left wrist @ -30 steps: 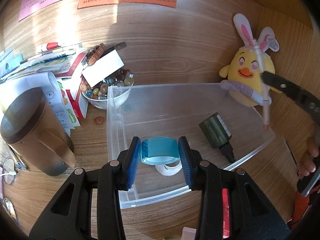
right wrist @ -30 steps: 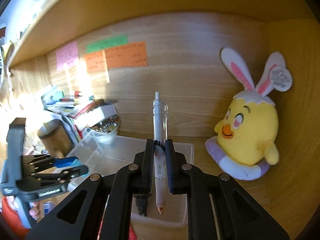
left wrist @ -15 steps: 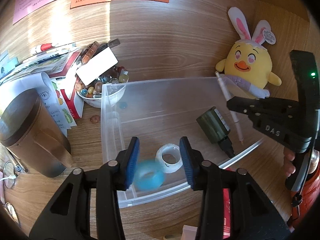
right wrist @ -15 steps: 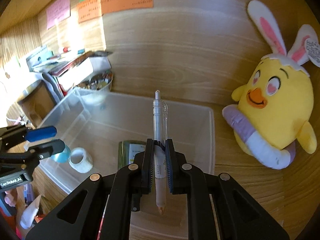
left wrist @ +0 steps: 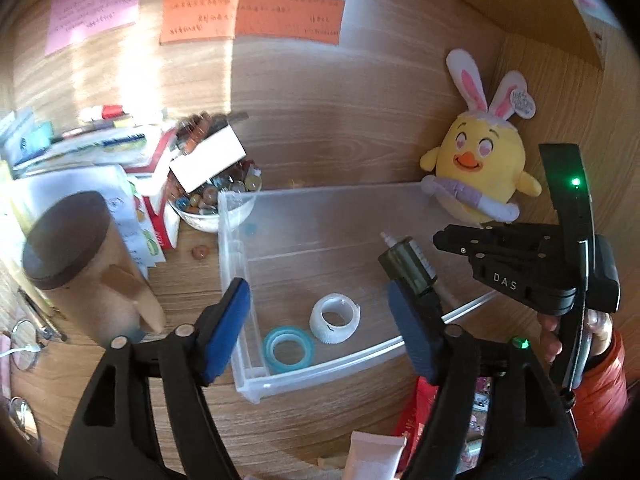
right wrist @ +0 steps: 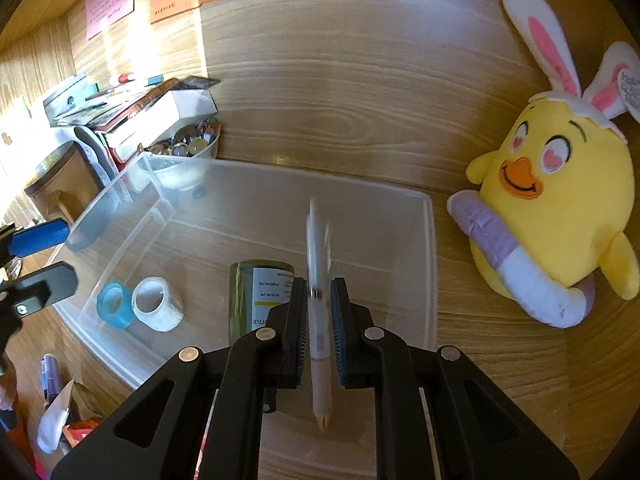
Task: Organize objects
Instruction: 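Lower the pen and blue tape into the clear box and open both tools, then move both tools back over the remaining items and grasp the white tube with the left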
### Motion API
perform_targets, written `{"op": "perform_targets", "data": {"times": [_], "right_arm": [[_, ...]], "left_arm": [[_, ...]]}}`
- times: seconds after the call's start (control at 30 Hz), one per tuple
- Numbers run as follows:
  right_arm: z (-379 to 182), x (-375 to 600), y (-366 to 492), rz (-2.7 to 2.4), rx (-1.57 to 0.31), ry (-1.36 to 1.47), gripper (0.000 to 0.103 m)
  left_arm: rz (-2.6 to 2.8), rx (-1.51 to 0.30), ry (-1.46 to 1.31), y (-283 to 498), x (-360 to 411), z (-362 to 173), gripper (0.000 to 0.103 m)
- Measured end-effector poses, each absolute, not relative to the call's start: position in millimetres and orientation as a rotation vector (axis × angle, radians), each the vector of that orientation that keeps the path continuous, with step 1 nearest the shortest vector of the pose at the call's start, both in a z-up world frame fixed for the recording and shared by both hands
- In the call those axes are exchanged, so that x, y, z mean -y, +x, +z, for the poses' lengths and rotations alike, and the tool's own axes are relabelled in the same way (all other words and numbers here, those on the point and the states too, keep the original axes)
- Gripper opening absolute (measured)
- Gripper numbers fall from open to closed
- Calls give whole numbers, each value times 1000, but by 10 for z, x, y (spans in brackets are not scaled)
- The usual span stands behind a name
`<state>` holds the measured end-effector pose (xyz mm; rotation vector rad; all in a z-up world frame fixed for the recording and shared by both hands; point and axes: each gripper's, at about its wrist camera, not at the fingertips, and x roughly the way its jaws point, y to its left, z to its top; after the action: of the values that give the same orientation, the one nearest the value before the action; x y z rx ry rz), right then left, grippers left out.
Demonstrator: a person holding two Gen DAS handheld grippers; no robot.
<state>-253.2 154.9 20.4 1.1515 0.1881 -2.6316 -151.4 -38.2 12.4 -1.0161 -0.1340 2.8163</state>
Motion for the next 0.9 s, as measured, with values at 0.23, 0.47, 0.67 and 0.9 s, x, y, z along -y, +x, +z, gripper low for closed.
{"op": "perform_targets", "data": {"times": [0.23,0.47,0.67,0.9], "right_arm": [[459,-1623,-2310,-2674,-159,1061,35],[678,-1656,-1909,-2695,-155,934,56],[715,-1726,-1591,-2690,-137,880,63],[536,-1807,-1345,-2673,-124,917,70]], "left_arm": [[2900,75,-928,-1200,420,319,92],[2933,46,-921,-892,477,367,97],[2932,2,-967,-653,461,256,97],[2881,-4,-1097,-441,417,-27,97]]}}
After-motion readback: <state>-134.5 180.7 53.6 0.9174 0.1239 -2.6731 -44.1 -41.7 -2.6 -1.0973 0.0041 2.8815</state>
